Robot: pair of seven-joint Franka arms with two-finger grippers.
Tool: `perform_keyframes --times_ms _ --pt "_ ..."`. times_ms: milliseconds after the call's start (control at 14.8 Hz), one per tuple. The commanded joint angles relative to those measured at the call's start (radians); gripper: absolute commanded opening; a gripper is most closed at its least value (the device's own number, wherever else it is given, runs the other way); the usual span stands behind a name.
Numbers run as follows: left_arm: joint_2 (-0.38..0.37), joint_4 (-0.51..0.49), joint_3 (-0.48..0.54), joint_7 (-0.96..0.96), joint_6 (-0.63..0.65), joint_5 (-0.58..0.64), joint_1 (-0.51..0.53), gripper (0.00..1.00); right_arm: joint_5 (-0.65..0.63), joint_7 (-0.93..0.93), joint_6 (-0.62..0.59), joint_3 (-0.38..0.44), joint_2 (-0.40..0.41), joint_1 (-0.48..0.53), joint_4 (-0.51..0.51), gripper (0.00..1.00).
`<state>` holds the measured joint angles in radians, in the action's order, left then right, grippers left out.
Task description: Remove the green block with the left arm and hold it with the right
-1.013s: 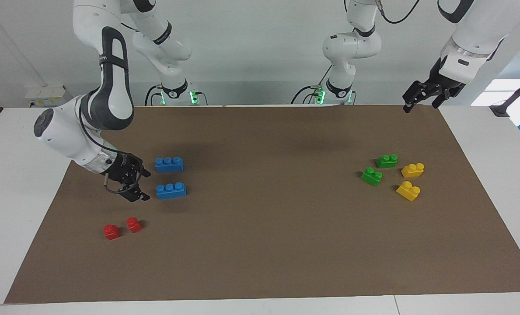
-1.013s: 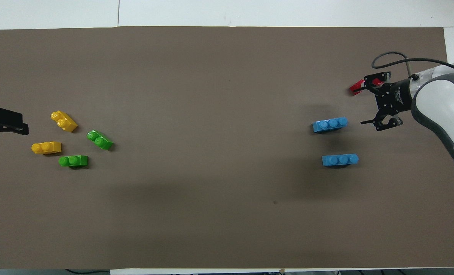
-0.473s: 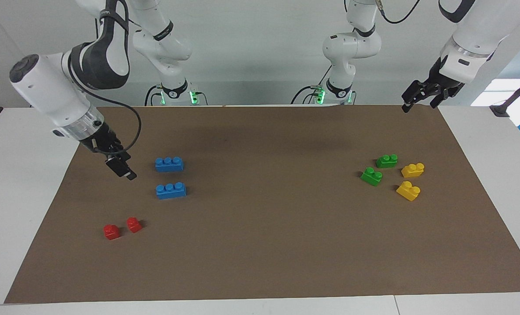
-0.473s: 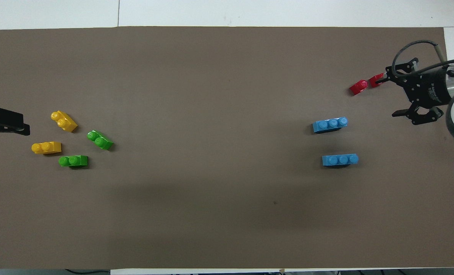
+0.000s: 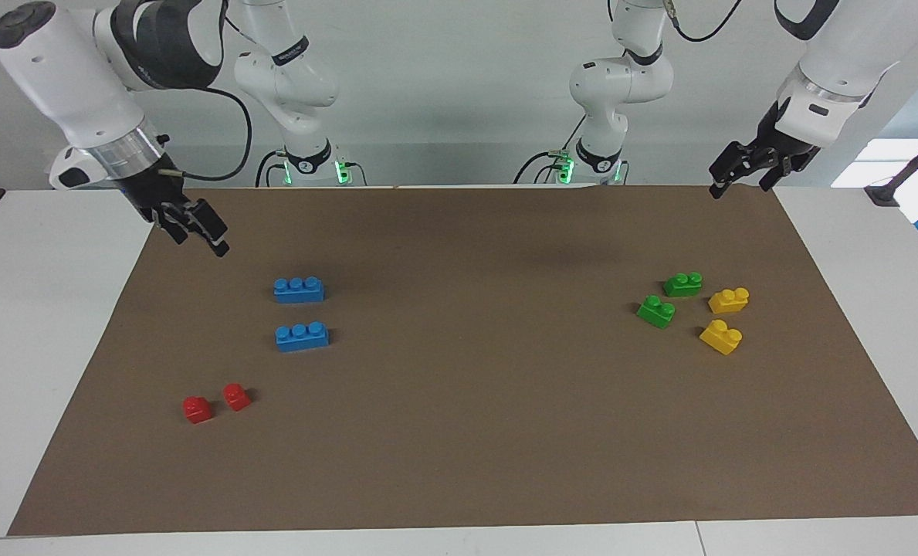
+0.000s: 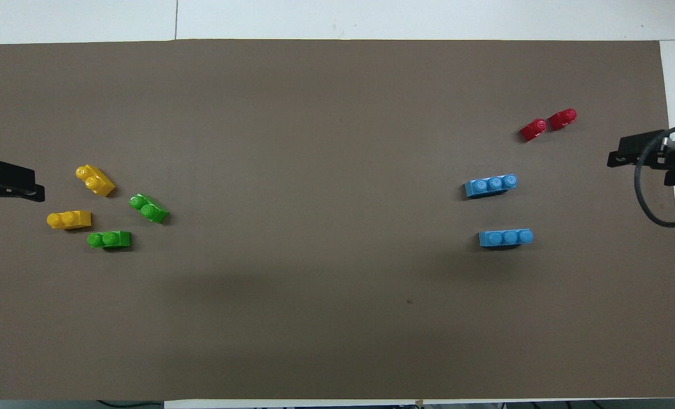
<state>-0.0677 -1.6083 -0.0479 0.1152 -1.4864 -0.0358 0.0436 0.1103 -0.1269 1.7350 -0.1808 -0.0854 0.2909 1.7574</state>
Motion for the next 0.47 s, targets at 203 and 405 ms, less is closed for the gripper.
perform_keyframes --times_ms 203,405 --pt "0.008 0.025 0.002 -0.052 0.02 -0.007 0.002 1.0 -0.061 0.139 -0.089 -0.002 -0.04 0.008 -0.026 1.0" --pt "0.008 0.025 0.002 -0.054 0.017 -0.007 0.002 1.0 -0.101 0.132 -0.092 -0.005 -0.025 -0.002 -0.026 1.0"
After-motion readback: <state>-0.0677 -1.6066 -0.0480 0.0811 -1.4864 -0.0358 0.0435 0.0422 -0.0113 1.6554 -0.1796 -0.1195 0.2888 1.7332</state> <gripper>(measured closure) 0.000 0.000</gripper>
